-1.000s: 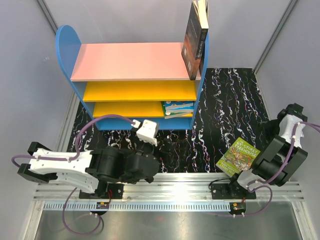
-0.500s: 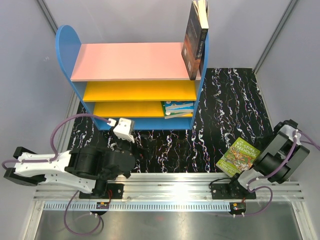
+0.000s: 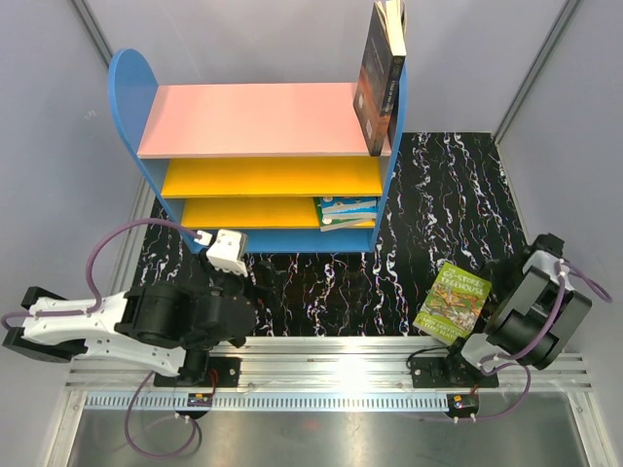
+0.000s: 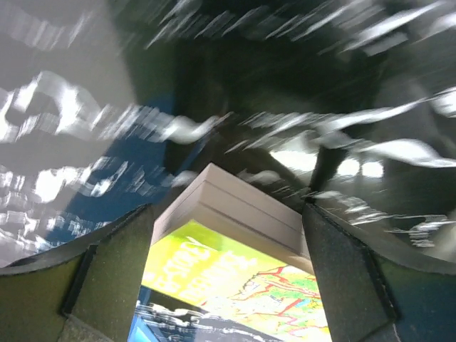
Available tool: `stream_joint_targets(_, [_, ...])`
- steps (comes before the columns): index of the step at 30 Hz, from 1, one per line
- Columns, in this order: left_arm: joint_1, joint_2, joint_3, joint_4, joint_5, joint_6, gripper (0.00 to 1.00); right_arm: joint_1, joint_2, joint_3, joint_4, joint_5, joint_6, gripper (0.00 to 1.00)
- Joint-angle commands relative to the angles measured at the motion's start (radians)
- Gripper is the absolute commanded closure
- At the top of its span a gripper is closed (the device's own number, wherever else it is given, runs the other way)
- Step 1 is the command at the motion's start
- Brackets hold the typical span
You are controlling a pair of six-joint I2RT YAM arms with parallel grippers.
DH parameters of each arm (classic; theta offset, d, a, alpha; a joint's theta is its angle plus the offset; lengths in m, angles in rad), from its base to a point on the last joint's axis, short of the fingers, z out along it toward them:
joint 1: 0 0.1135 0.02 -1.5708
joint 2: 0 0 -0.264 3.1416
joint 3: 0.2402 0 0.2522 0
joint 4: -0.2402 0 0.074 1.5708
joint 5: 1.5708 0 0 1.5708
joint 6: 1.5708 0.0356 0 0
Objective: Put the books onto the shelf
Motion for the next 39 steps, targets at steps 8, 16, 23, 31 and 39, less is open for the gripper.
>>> stream_joint_targets(8, [0.043,0.071,-0.056,0.22,0.059,0.056,0.01,0.421,-0.123,-0.063,0.093,-0.174,0.2,0.09])
stream_joint_targets(16, [0.25,0.214,-0.193,0.53,0.501,0.132,0.01,0.538,-0.308,-0.153,0.035,-0.269,0.238,0.09])
stream_joint_targets(23, [0.283,0.478,-0.129,0.677,0.743,0.08,0.01,0.623,-0.561,-0.294,-0.059,-0.29,0.289,0.09])
stream_joint_targets(31, [0.339,0.546,-0.24,0.859,0.932,-0.096,0.01,0.675,-0.58,-0.313,-0.111,-0.309,0.241,0.09])
stream_joint_targets(39, [0.375,0.632,-0.365,1.114,1.055,-0.203,0.02,0.708,-0.554,-0.32,-0.1,-0.306,0.197,0.15])
